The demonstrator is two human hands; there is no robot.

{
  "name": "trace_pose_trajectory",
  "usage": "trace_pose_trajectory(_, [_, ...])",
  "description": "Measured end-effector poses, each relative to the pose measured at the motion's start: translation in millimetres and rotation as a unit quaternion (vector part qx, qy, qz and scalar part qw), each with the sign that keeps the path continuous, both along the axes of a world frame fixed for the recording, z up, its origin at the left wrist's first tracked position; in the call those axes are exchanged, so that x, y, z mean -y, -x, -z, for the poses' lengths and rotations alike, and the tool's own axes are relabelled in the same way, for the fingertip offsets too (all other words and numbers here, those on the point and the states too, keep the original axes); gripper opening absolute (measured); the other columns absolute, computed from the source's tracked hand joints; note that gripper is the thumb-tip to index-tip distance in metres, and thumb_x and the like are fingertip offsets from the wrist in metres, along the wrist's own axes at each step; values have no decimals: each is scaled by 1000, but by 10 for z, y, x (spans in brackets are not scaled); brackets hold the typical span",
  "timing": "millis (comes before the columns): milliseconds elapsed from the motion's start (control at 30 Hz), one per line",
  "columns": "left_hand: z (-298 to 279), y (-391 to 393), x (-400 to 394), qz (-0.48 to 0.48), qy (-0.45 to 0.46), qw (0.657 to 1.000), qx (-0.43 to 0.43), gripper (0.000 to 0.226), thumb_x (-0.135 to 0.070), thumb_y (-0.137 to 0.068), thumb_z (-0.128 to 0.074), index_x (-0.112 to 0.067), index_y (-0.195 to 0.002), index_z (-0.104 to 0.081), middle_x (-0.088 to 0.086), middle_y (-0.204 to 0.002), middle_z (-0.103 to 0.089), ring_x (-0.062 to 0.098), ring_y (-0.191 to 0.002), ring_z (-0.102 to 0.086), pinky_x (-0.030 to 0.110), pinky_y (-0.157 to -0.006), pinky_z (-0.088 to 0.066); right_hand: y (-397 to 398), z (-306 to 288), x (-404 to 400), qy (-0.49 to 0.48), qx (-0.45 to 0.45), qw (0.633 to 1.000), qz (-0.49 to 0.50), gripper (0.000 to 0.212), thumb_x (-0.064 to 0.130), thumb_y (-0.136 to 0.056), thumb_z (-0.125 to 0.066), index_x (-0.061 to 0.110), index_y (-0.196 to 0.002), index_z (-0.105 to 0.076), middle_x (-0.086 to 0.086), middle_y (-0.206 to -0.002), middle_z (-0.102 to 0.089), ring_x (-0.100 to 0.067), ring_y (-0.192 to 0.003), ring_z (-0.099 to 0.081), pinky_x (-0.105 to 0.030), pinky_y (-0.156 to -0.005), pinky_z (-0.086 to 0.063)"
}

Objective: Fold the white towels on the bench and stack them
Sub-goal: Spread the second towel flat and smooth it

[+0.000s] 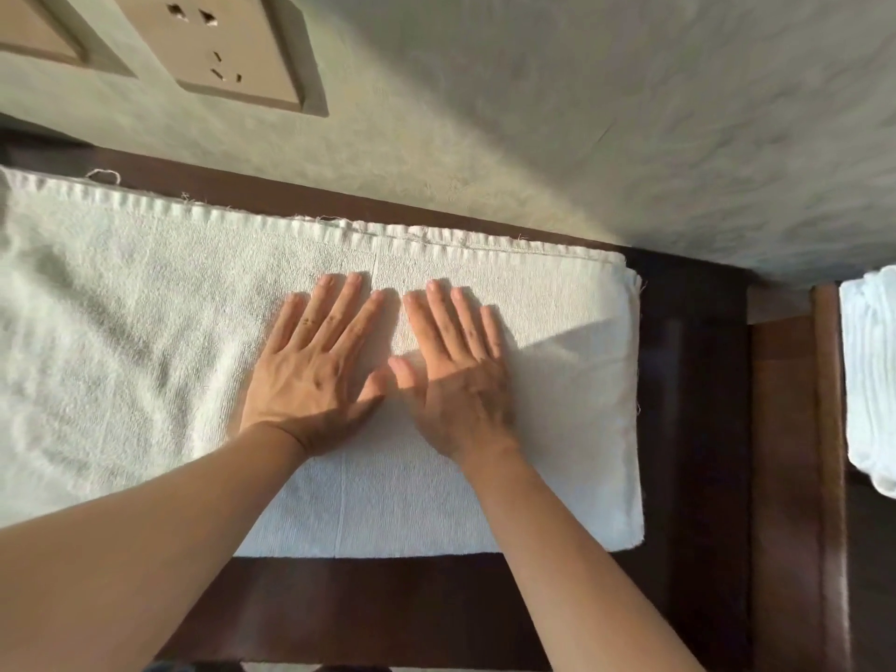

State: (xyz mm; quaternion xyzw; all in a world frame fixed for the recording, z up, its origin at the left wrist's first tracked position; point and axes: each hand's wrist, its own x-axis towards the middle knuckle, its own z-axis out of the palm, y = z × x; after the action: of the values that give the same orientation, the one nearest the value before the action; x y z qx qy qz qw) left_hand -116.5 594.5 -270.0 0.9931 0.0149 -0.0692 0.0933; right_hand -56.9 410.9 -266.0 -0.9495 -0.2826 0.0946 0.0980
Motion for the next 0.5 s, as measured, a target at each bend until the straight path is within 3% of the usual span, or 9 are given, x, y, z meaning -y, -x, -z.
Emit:
trace_pose_trajectory(167, [12,3,-13,-3,-4,1000,-8,76,-57,-98,-23,-26,-163,3,-1,-171,4,22,-157,5,48,-127,-6,-306,-60,358,69,-13,975,212,71,56,-104,-20,22,-162,2,-2,-169,10,-24,-156,13,-50,-125,4])
trace_pose_trajectory(233, [7,14,-17,2,-1,1000,-5,73,-51,-100,-24,-27,-163,4,-1,-171,4,22,-157,5,48,-127,-6,-134,-132,179,19,-23,961,275,71,54,-105,-21,20,-162,2,-2,-169,10,-24,-156,12,-50,-125,3])
trace_pose_trajectory(300, [6,21,-5,1,20,1000,6,69,-44,-102,-27,-28,-163,2,-2,-171,2,21,-157,4,47,-127,-6,244,-256,-159,-94,-16,955,281,65,49,-106,-20,20,-163,-3,1,-170,6,-20,-157,8,-46,-126,3])
trace_pose_trajectory(400, [13,27,-3,-7,45,999,9,67,-40,-105,-28,-25,-163,2,-6,-171,3,18,-157,7,44,-127,-5,735,-281,-572,-226,-28,954,197,58,43,-109,-17,22,-163,-9,4,-171,-3,-18,-157,0,-41,-126,0])
trace_pose_trajectory(500, [9,-15,-16,-20,70,997,3,71,-47,-101,-22,-20,-163,0,-5,-170,5,15,-156,10,39,-127,1,726,-100,-608,-146,-30,972,183,58,39,-107,-15,17,-160,-19,-1,-169,-10,-18,-157,-3,-49,-127,-9])
